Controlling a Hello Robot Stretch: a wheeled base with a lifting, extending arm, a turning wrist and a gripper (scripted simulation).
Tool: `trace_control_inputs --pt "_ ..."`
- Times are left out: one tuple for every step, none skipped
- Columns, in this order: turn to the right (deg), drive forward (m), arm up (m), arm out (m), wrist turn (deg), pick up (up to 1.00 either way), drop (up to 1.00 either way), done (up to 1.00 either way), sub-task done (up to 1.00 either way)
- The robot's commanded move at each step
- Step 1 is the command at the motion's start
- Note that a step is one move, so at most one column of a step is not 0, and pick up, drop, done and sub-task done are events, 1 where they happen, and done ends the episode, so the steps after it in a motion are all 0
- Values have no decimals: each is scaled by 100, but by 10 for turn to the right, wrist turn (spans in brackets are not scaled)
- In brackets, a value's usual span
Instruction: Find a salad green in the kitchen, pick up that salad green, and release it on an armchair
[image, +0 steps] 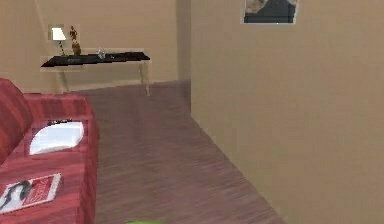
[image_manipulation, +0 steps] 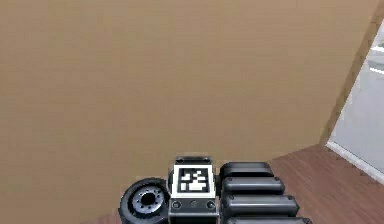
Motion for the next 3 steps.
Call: trace_control_inputs --pt "0 50 0 0 0 0 0 0 0" --pt "-150 0 0 0 0 0 0 0 0" --pt "0 100 0 0 0 0 0 0 0"
